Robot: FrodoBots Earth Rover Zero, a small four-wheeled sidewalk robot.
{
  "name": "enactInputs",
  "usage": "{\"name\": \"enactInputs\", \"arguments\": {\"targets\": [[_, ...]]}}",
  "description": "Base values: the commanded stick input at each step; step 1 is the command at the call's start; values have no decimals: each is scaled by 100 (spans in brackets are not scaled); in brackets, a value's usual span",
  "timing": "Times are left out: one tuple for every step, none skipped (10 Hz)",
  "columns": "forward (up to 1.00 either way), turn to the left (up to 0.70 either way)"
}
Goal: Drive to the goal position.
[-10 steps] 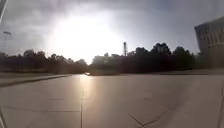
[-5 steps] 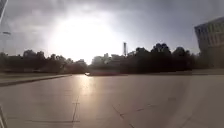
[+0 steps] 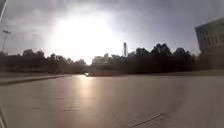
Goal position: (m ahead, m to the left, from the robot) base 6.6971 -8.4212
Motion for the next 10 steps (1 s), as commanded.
{"name": "enactInputs", "arguments": {"targets": [[70, 0], [70, 0], [70, 0], [70, 0], [70, 0], [70, 6], [70, 28], [70, 35], [70, 12], [70, 0]]}}
